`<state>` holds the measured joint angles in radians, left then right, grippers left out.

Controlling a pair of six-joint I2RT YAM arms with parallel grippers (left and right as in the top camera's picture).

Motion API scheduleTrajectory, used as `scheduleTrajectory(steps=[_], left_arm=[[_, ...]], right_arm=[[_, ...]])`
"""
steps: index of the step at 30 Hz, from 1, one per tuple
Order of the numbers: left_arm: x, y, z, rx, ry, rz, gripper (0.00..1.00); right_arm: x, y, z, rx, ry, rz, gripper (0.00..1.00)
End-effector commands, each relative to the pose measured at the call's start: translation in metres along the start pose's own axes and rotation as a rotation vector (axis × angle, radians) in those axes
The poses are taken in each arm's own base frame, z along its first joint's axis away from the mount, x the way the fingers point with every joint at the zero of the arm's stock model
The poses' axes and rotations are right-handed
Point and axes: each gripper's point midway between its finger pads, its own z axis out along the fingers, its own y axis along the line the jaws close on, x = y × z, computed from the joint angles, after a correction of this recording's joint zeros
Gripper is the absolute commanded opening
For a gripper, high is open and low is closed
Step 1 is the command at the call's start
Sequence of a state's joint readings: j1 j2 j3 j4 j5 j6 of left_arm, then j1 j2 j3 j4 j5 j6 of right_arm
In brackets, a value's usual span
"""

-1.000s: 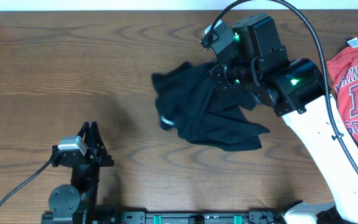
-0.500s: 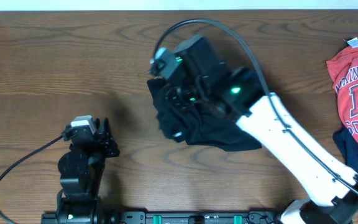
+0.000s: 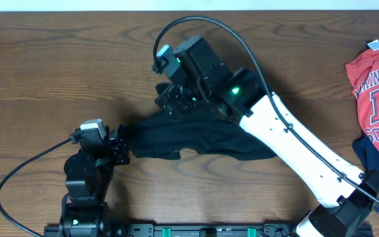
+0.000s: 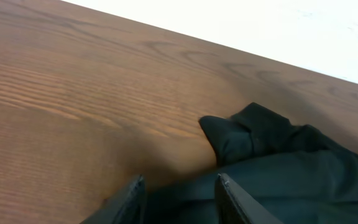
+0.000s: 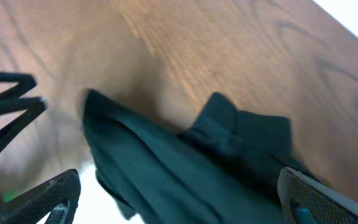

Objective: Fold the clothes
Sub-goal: 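Pull the black shirt left and drop it mid-table, then grasp the shirt's left edge with the left gripper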

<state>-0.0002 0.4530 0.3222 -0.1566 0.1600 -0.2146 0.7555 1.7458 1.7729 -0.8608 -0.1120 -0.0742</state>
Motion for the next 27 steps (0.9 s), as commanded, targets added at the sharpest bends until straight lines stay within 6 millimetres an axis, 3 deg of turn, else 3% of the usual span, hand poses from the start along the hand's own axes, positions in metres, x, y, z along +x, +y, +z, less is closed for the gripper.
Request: scheduleTrajectory(steps=[1,4,6,10,13,18,22,25,27], left_arm=[[0.005,-0.012,0.003,0.069,0.043,-0.054,0.39],[0.019,-0.022,0.008,0.132,0.121,-0.125,0.39],[0.031,-0.026,0.012,0.155,0.181,-0.15,0.39],[0.053,-0.023,0.021,0.144,0.281,-0.173,0.39],[0.075,-0.019,0.025,0.129,0.382,-0.203,0.39],[0.132,-0.021,0.019,0.108,0.659,-0.373,0.39],[0.16,-0.039,0.007,0.171,0.848,-0.531,0.21],[0.183,-0.039,-0.007,0.126,0.978,-0.606,0.21],[0.195,-0.029,-0.011,0.053,1.02,-0.608,0.29]], right_arm=[[-0.025,-0.056,-0.03,0.182,-0.074,0.106,0.99],[-0.033,-0.105,-0.064,0.273,-0.11,0.183,0.99],[-0.027,-0.133,-0.086,0.294,-0.108,0.242,0.99],[0.004,-0.184,-0.119,0.334,-0.063,0.364,0.99],[0.034,-0.211,-0.132,0.374,-0.002,0.446,0.99],[0.069,-0.231,-0.14,0.403,0.08,0.537,0.99],[0.071,-0.234,-0.139,0.405,0.083,0.544,0.99],[0.069,-0.231,-0.136,0.38,0.078,0.544,0.99],[0.066,-0.227,-0.134,0.353,0.069,0.544,0.99]])
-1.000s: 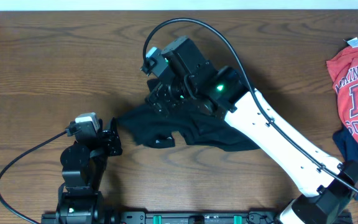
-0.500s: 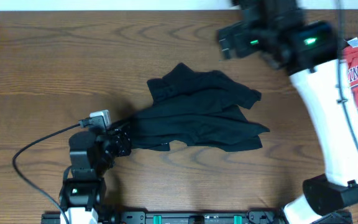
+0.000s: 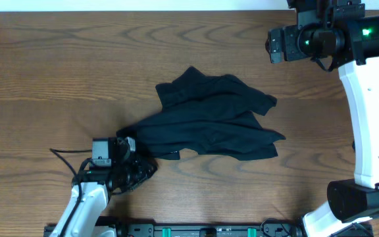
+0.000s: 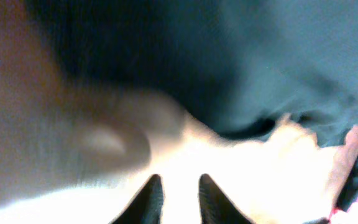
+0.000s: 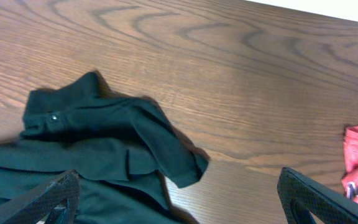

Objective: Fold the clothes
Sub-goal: 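Grasp the shirt's left edge with the left gripper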

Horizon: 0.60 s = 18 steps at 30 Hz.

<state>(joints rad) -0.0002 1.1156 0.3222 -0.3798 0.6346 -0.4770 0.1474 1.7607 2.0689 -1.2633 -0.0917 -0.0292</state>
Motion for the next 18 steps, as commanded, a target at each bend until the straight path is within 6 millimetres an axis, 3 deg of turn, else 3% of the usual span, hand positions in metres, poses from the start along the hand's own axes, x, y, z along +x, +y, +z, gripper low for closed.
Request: scheduleTrajectory(steps=[1,2,5,7,11,18], left_arm=[[0.008,0.008,0.004,-0.032,0.052,-0.077,0.32],[0.005,0.014,0.005,-0.065,0.036,-0.083,0.41],[-0.012,0.029,0.005,-0.151,-0.049,-0.119,0.49],[-0.024,0.027,0.004,-0.146,-0.101,-0.123,0.53],[-0.044,0.019,0.003,-0.114,-0.184,-0.126,0.53],[-0.058,0.045,-0.006,-0.26,-0.29,-0.177,0.53]], right_arm=[[-0.003,0.009,0.001,-0.056,-0.005,0.015,0.99],[-0.003,0.009,0.001,-0.059,-0.004,0.015,0.99],[-0.002,0.011,0.001,-0.07,0.0,0.014,0.99],[-0.001,0.011,0.001,-0.07,0.002,0.014,0.99],[-0.001,0.013,0.001,-0.081,0.003,0.008,0.99],[0.0,0.018,0.0,-0.108,0.004,-0.003,0.99]])
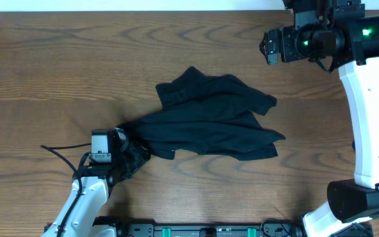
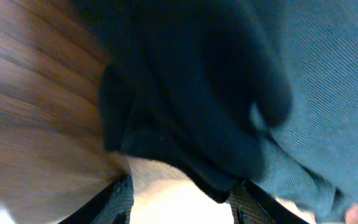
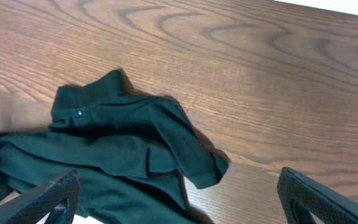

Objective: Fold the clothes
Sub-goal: 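Grasp the shirt's left edge with the left gripper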

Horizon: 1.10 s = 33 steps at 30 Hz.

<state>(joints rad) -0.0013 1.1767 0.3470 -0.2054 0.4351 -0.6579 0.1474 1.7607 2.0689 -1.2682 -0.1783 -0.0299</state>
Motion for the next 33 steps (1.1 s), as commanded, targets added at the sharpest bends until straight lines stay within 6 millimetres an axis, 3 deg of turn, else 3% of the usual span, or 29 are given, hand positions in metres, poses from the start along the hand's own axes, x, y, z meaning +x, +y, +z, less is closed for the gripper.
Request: scheduleTrajectory(steps=[1,3,5,7,12,15,22,29,33], left_arm=[[-0.012,0.042,-0.001,-0.205,-0.101,-0.063,0.53],[-0.015,0.05,-0.003,-0.245,-0.131,-0.107,0.51],[-0.016,0.049,-0.003,-0.241,-0.135,-0.111,0.39],[-0.016,0.049,-0.003,-0.241,-0.137,-0.11,0.34],[-0.026,0.06,-0.007,-0.298,-0.203,-0.152,0.41],[-0.036,0.064,-0.011,-0.325,-0.267,-0.175,0.54],[-0.052,0.051,-0.007,-0.252,-0.328,-0.242,0.55],[-0.037,0.016,0.02,-0.058,-0.16,-0.234,0.54],[-0.024,0.015,0.033,-0.033,-0.07,-0.248,0.54]], right_arm=[[-0.001,0.003,0.001,-0.021,0.002,-0.003,0.99],[-0.001,0.003,0.001,-0.021,0.002,-0.003,0.99],[-0.001,0.003,0.001,-0.021,0.004,-0.003,0.99],[0.0,0.003,0.001,-0.024,0.006,-0.006,0.99],[0.002,0.006,0.001,-0.04,0.013,-0.006,0.99],[0.004,0.007,0.001,-0.042,0.022,-0.009,0.99],[0.008,0.015,0.002,-0.053,0.041,-0.021,0.99],[0.009,0.021,0.003,-0.06,0.043,-0.031,0.99],[0.01,0.022,0.003,-0.062,0.047,-0.034,0.99]])
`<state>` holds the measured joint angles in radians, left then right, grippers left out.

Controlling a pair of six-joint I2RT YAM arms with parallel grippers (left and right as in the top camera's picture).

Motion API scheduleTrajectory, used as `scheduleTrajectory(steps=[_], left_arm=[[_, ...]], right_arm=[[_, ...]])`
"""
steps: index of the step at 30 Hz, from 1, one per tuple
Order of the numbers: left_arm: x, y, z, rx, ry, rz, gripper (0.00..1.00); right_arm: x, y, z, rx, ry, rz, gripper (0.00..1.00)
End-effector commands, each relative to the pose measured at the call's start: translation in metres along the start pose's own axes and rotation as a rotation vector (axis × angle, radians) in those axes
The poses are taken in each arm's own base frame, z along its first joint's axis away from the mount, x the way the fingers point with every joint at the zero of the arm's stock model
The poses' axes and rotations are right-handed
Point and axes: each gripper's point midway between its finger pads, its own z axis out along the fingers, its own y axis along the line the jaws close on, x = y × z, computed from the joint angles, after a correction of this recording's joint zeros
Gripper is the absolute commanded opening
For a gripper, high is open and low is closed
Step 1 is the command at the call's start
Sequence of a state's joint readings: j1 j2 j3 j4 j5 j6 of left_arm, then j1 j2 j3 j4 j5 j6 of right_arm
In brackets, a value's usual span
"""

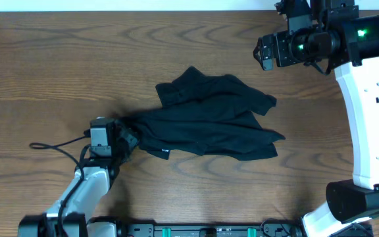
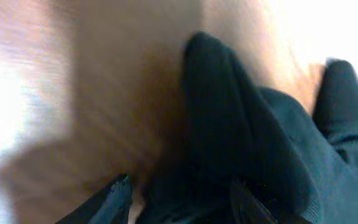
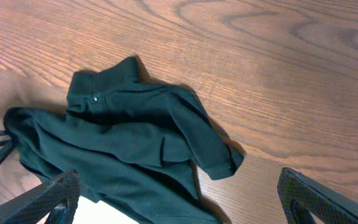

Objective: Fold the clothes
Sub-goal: 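Grasp the shirt's left edge with the left gripper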

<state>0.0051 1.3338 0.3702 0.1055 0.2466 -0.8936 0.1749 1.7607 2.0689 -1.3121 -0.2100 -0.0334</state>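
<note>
A black polo shirt lies crumpled mid-table, collar toward the far side. My left gripper is low on the table at the shirt's left corner. In the left wrist view its jaws have a bunch of dark cloth between them. My right gripper hangs high over the table's far right, open and empty. The right wrist view looks down on the whole shirt from a distance, between that gripper's wide-spread fingers.
The wooden table runs the full width of the overhead view. A sliver of red cloth shows at its right edge. The white right arm stands along the right side, and the left arm's cable trails on the table.
The left gripper has moved up and to the left, and the shirt's left corner has gone with it, drawn out toward the left. The right gripper has shifted slightly left, still high and open.
First both grippers were at the shirt, the right one over its collar and the left one at its left corner. Then the right arm stood high at the far right, with the shirt spread wider. The left gripper stayed on the corner and has drawn it leftward.
</note>
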Motion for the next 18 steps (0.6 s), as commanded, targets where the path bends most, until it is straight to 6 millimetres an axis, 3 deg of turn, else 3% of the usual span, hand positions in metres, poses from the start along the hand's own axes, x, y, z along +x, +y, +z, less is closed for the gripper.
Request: scheduleTrajectory(steps=[1,3,4,5,6,8,9,10,11,15,18], left_arm=[[0.045,0.031,0.012,-0.066,0.199,-0.063,0.55],[0.05,0.034,0.015,-0.074,0.219,-0.069,0.53],[0.05,0.035,0.016,-0.074,0.224,-0.07,0.46],[0.05,0.035,0.017,-0.075,0.224,-0.069,0.22],[0.049,0.034,0.018,-0.07,0.22,-0.068,0.06],[0.043,0.027,0.02,-0.04,0.195,-0.057,0.06],[0.037,0.02,0.021,-0.011,0.169,-0.038,0.06],[0.03,0.012,0.022,0.022,0.143,-0.013,0.06],[0.023,0.004,0.022,0.056,0.114,-0.002,0.06],[-0.022,-0.028,0.01,0.151,-0.003,0.004,0.06],[-0.061,-0.044,-0.008,0.167,-0.084,0.047,0.06]], right_arm=[[-0.001,0.005,0.002,-0.013,0.002,-0.017,0.99],[-0.001,0.005,0.002,-0.013,0.005,-0.017,0.99],[0.0,0.005,0.002,-0.013,0.007,-0.017,0.99],[0.0,0.005,0.002,-0.013,0.009,-0.023,0.98],[0.001,0.005,0.002,-0.014,0.01,-0.023,0.94],[0.001,0.005,0.002,-0.014,0.013,-0.022,0.6],[0.002,0.005,0.002,-0.014,0.015,-0.022,0.36],[0.002,0.005,0.002,-0.013,0.017,-0.022,0.19],[0.003,0.005,0.002,-0.013,0.019,-0.028,0.12],[0.007,0.003,0.004,-0.004,0.037,-0.032,0.02],[0.016,0.001,0.013,-0.004,0.07,-0.023,0.01]])
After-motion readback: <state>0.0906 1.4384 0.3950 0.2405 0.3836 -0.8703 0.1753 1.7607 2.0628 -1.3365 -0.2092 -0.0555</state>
